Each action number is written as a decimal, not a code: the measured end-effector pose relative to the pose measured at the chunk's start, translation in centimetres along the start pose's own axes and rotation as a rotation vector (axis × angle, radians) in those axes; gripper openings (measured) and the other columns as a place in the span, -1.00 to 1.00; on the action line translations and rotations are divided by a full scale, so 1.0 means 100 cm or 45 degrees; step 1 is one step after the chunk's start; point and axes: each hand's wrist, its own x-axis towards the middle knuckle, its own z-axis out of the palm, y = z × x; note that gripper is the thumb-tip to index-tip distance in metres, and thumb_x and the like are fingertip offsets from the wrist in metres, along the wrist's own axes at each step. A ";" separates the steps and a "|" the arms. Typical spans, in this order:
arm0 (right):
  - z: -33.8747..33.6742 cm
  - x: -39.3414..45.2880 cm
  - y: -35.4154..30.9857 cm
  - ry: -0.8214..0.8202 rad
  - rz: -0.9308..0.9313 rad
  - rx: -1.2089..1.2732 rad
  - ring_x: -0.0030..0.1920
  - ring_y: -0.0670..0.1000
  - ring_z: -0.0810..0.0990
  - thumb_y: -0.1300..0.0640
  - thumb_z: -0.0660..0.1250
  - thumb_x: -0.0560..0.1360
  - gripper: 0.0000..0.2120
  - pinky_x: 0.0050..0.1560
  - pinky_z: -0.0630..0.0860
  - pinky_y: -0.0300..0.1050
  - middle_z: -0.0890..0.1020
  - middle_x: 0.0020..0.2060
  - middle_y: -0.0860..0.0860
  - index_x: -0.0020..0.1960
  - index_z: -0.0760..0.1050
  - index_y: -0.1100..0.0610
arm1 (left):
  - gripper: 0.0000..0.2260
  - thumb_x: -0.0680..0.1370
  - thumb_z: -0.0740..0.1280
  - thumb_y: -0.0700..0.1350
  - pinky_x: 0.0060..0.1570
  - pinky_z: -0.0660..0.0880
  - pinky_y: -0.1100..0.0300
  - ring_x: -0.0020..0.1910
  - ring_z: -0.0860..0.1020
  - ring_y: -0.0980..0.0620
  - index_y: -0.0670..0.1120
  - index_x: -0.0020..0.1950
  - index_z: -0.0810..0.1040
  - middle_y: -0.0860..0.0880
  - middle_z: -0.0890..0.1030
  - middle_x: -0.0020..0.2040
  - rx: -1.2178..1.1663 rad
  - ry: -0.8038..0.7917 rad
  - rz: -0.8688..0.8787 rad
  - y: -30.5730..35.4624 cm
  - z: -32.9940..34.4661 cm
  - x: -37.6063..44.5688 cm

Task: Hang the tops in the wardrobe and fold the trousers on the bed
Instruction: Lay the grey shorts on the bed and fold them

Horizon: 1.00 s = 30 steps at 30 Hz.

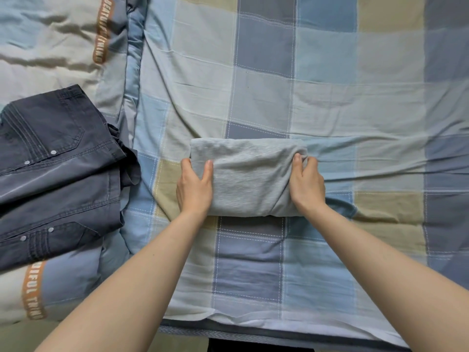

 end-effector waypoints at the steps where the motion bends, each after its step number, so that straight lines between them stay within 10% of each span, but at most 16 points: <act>1: 0.000 -0.003 -0.001 0.026 -0.037 -0.012 0.11 0.26 0.50 -0.15 -0.02 0.63 -0.59 -0.06 0.28 -0.01 0.56 0.12 0.24 0.24 0.31 0.14 | -0.66 0.61 0.28 0.06 -0.02 0.37 0.01 0.09 0.54 -0.25 -0.14 0.25 0.41 -0.16 0.61 0.14 -0.009 0.056 0.026 0.000 0.000 -0.003; 10: -0.025 -0.028 0.013 0.170 -0.343 0.007 0.00 0.29 0.53 -0.14 0.05 0.62 -0.62 -0.17 0.28 0.00 0.61 -0.01 0.24 0.29 0.29 0.09 | -0.74 0.64 0.27 -0.12 -0.20 0.20 0.19 -0.14 0.45 -0.08 -0.23 0.27 0.41 -0.13 0.56 -0.04 -0.112 0.298 0.220 0.008 -0.010 -0.047; 17: -0.036 -0.035 0.084 -0.280 -0.237 0.033 0.20 0.24 0.49 -0.03 0.15 0.61 -0.63 0.07 0.38 0.00 0.54 0.18 0.22 0.33 0.28 0.15 | -0.64 0.66 0.19 -0.06 0.04 0.32 0.03 0.18 0.49 -0.27 -0.24 0.37 0.34 -0.25 0.53 0.23 0.126 -0.161 0.038 -0.038 -0.002 -0.073; 25: -0.051 -0.040 0.112 -0.439 -0.779 -0.023 0.22 -0.04 0.38 0.08 0.28 0.57 -0.35 0.32 0.22 -0.24 0.32 0.24 0.05 0.48 0.01 -0.32 | -0.31 0.55 0.38 -0.05 0.29 0.33 0.11 0.34 0.37 -0.09 0.32 0.52 0.07 -0.17 0.28 0.40 0.192 -0.343 0.524 -0.061 -0.009 -0.090; 30: -0.043 -0.042 0.117 -0.544 -0.706 -0.038 0.26 -0.04 0.38 -0.02 0.28 0.55 -0.35 0.35 0.22 -0.19 0.36 0.20 0.05 0.42 0.00 -0.45 | -0.37 0.50 0.44 0.03 0.27 0.26 0.23 0.19 0.34 0.14 0.34 0.46 0.22 -0.01 0.27 0.28 0.100 -0.299 0.330 -0.070 -0.009 -0.086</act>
